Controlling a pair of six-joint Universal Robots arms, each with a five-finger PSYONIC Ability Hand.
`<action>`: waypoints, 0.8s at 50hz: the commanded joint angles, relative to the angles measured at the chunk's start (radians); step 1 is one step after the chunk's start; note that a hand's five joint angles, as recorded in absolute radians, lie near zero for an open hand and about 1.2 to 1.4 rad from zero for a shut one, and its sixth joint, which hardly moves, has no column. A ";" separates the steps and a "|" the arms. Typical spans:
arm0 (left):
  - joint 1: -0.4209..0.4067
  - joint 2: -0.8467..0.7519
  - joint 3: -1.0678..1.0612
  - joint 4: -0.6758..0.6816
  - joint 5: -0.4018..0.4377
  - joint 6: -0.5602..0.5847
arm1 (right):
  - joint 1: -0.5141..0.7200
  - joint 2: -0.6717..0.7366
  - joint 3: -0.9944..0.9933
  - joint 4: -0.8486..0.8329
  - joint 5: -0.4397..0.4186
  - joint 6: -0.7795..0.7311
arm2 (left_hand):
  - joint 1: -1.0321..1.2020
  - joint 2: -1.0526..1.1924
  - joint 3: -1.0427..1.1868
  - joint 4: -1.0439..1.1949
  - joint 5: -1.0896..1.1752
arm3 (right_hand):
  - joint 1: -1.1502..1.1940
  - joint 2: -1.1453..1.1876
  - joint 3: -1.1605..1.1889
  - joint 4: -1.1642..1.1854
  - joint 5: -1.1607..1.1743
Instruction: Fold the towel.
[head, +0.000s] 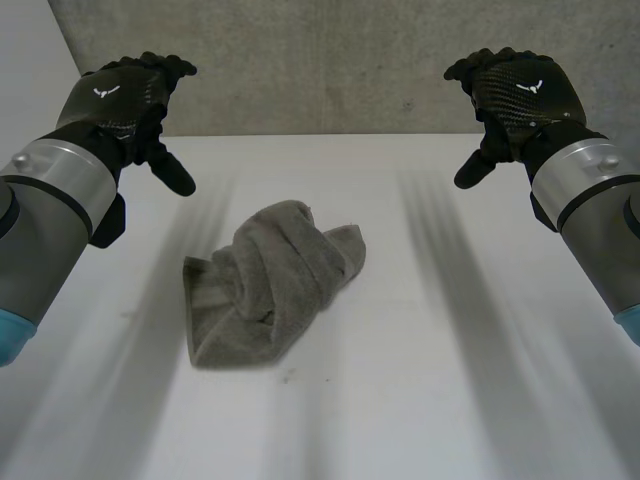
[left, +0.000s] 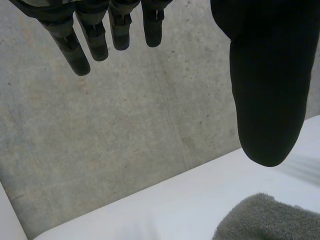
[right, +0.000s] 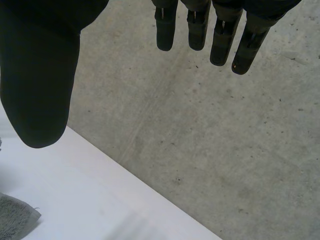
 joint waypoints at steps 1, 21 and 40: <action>0.017 -0.072 0.031 -0.017 0.000 0.002 | 0.000 0.024 -0.015 0.024 -0.035 -0.008 | 0.026 0.037 0.036 0.035 -0.001 | -0.034 -0.049 -0.038 -0.058 -0.048; 0.014 -0.497 0.053 -0.003 0.102 0.188 | -0.016 0.245 -0.078 0.237 -0.111 -0.080 | 0.085 0.096 0.094 0.093 0.058 | -0.034 -0.049 -0.038 -0.058 -0.048; -0.037 -0.254 -0.038 0.051 0.097 0.183 | 0.021 0.494 -0.205 0.105 -0.160 0.412 | 1.218 1.229 1.227 1.227 1.191 | -0.034 -0.049 -0.038 -0.058 -0.048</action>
